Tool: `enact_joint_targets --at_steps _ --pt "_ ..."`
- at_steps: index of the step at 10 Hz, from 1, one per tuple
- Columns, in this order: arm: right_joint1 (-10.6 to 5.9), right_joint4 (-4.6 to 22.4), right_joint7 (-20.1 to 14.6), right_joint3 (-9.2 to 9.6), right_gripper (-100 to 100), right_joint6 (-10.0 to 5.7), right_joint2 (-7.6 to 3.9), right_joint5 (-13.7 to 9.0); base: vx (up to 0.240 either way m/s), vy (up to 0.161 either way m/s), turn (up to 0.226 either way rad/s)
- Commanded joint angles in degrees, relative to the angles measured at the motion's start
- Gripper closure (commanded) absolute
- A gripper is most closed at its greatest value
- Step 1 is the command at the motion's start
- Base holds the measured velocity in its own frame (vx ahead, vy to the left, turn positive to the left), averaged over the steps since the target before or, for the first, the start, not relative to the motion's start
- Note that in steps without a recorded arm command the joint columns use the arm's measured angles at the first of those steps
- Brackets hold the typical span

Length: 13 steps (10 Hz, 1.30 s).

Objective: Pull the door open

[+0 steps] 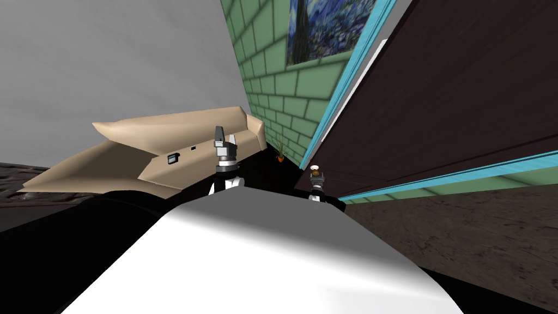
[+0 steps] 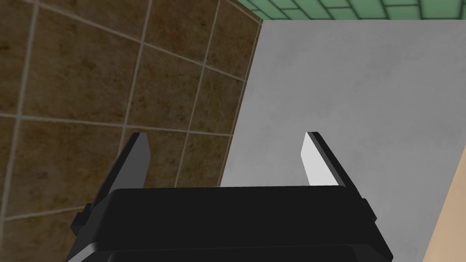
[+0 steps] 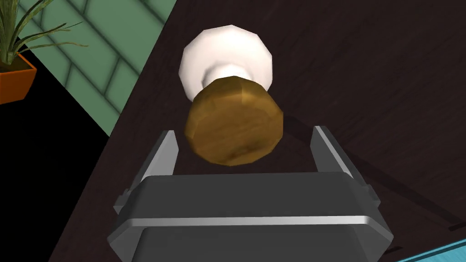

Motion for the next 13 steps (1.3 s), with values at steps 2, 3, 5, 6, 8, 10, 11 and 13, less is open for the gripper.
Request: enact_joint_targets --at_steps 2,3,5,6,8,10,11,13 --pt "0.78 -1.12 -3.85 1.45 -100 -0.46 -0.43 -1.28 -0.068 0.053 0.061" --pt "1.16 -1.56 -5.62 2.00 -100 -0.59 -0.76 -1.89 -0.066 0.015 0.054" --pt "1.58 -2.04 -7.65 2.60 -100 -0.75 -1.11 -2.56 -0.044 -0.013 0.047" --pt "2.01 -2.54 -9.82 3.24 -100 -0.91 -1.48 -3.26 -0.041 -0.014 0.038" --pt "2.45 -3.06 -12.10 3.89 -100 -1.08 -1.86 -3.98 -0.056 -0.012 0.045" --pt "3.37 -4.14 -15.79 5.25 -100 -1.45 -2.65 -5.47 -0.049 -0.004 0.056" --pt "3.37 -4.14 -16.81 5.25 -100 -1.45 -2.65 -5.47 -0.048 -0.008 0.022" --pt "3.83 -4.69 -19.17 5.94 -100 -1.65 -3.05 -6.23 -0.047 -0.013 0.024"
